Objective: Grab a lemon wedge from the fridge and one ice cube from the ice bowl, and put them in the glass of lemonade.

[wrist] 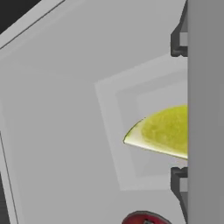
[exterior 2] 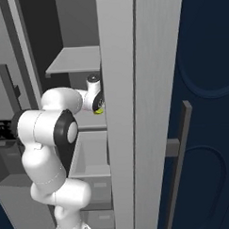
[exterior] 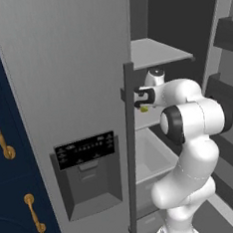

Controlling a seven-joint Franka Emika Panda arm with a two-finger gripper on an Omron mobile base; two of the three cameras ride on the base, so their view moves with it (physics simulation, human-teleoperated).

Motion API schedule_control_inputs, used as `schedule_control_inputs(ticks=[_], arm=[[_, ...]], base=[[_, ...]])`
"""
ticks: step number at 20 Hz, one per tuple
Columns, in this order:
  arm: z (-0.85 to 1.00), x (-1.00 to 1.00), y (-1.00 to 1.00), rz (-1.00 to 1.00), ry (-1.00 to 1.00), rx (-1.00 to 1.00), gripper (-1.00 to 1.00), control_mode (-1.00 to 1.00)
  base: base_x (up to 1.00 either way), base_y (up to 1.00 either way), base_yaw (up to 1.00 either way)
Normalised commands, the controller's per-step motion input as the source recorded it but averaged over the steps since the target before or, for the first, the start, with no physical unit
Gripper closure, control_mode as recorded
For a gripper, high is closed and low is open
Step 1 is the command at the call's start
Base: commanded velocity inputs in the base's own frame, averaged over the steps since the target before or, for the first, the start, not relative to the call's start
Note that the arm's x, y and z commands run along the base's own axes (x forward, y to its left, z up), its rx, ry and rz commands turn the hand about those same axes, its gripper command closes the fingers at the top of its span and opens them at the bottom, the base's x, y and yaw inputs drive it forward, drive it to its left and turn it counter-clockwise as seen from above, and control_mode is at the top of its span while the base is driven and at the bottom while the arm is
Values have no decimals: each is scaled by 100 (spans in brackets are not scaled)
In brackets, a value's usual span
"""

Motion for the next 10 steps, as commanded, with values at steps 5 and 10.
schedule_control_inputs(ticks=[5, 10], arm=[[-37, -8, 0, -3, 0, 4, -100, -100], [-16, -19, 0, -5, 0, 7, -100, -100]], base=[[0, 0, 0], [0, 0, 0]])
